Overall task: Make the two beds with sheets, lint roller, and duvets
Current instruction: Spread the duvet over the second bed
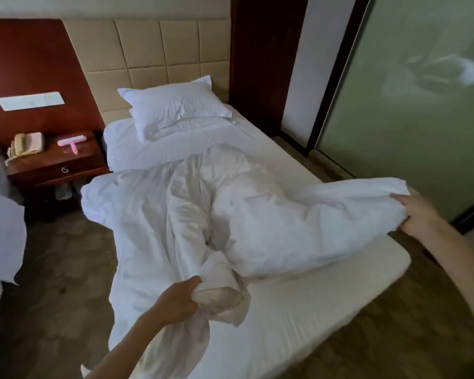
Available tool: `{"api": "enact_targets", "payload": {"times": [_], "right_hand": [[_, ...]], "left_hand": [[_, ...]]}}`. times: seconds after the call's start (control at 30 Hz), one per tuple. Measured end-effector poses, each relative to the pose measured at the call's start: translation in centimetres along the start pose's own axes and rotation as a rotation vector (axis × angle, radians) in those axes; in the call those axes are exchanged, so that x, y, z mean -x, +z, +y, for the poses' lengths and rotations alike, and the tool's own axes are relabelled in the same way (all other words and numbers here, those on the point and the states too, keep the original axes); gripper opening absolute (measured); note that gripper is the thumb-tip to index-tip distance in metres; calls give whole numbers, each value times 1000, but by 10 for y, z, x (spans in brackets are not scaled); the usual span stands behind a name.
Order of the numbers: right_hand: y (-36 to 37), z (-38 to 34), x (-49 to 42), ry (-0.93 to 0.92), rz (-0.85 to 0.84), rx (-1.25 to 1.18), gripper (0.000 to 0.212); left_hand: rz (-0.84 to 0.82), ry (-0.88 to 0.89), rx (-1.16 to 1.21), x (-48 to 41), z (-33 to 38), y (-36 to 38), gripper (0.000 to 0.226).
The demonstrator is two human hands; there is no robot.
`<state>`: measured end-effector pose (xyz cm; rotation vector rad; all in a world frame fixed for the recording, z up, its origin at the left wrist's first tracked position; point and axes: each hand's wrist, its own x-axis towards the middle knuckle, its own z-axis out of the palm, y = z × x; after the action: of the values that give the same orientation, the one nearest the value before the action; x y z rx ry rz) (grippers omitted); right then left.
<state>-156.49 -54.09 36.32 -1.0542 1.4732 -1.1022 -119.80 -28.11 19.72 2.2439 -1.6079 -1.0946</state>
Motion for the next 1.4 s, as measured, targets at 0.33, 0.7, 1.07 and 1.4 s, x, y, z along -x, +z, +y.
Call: {"api": "enact_targets", "payload": {"times": [0.33,0.7,1.07,1.4], "right_hand": [[-16,165,-16,369,-145,-40,53],[-63,203,-115,516,-141,222,39],[-121,204,-240,263,-327,1066,39],[18,231,-3,90,-1057,1120,48]], "left_hand": [[-31,-141,-80,20,22,60,56],[98,-409,-125,25,57,128,63],[71,-687,66,113,176,256,64],[61,-671,478,119,121,306,40]]}}
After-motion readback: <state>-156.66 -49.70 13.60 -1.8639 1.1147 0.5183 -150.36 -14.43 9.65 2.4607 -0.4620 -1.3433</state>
